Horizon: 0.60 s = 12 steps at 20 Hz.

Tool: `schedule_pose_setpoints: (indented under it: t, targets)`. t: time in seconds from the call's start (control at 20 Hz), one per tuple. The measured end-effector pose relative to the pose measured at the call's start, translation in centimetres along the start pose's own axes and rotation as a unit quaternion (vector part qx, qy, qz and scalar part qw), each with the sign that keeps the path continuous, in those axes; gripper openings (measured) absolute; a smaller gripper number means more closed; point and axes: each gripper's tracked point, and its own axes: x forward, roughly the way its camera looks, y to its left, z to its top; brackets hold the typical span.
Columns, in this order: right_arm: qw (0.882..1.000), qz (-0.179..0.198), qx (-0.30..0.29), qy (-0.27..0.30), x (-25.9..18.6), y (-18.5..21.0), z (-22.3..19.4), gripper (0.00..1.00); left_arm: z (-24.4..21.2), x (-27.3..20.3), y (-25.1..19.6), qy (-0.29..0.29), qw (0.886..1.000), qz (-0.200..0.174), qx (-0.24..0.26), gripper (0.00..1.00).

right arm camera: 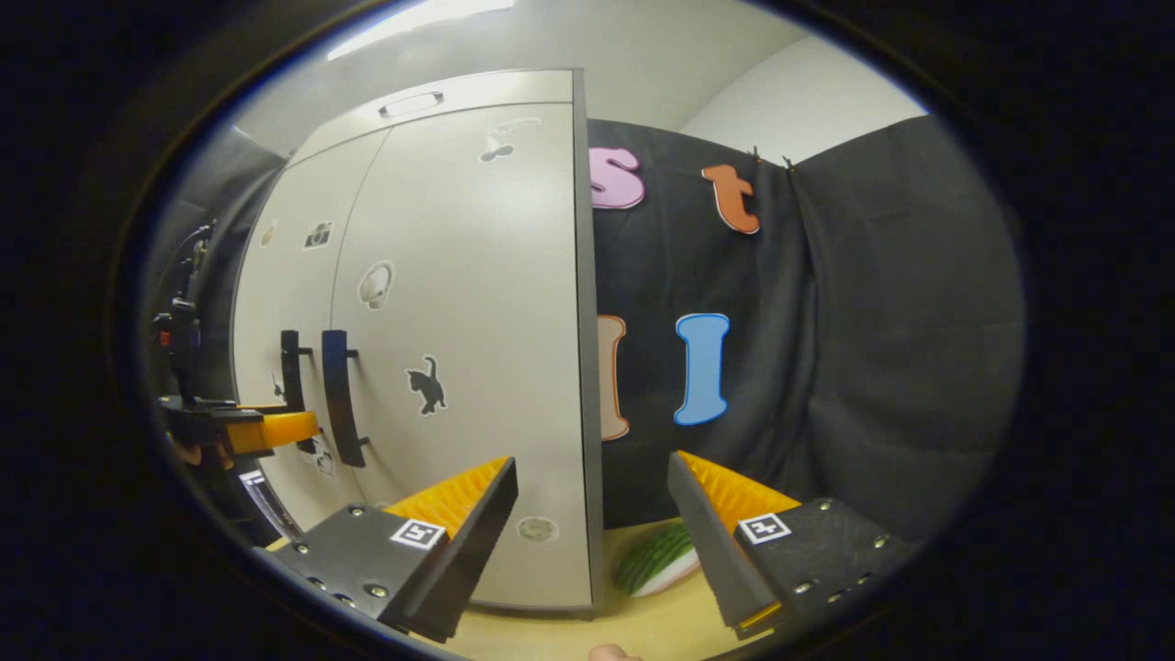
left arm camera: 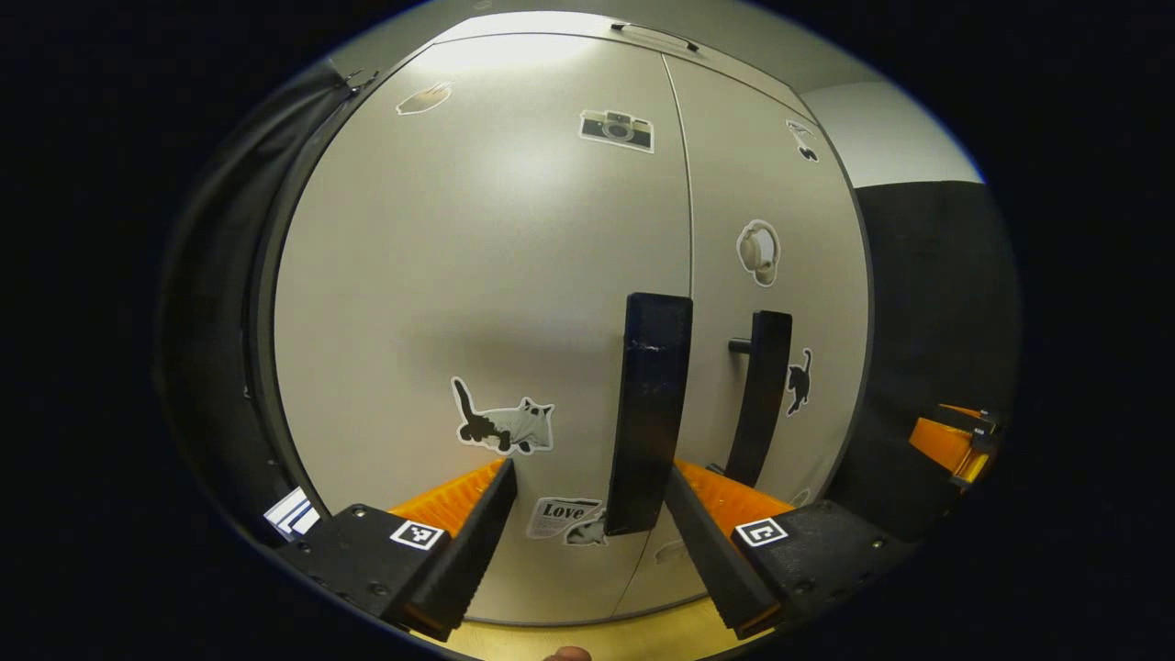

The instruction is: Grasp the bottle in the cabinet with the left hand and place it on the coaster, then close the right door with the right hand and the left door with the left hand.

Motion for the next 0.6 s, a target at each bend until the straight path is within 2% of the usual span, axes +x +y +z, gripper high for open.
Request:
schedule_pose_setpoints:
  t: [0.1, 0.2, 0.35, 0.6]
  targets:
    - [1.000, 0.004, 0.000, -0.003, -0.9, 0.3, 1.0, 1.00, 1.2, -1.4, -0.1, -0.005, 1.000, 0.015, 0.013, 1.00]
    - [1.000, 0.008, -0.003, -0.014, -2.1, 0.6, 2.9, 1.00, 4.2, -4.0, -0.4, -0.030, 0.999, 0.031, 0.031, 1.00]
    - [0.999, 0.022, -0.007, -0.033, -4.1, 1.6, 6.0, 0.97, 8.4, -8.7, -1.1, -0.059, 0.997, 0.047, 0.028, 0.99]
    - [0.998, 0.041, 0.004, -0.057, -7.6, 2.3, 10.4, 1.00, 13.2, -15.7, -2.7, -0.097, 0.992, 0.064, 0.039, 0.98]
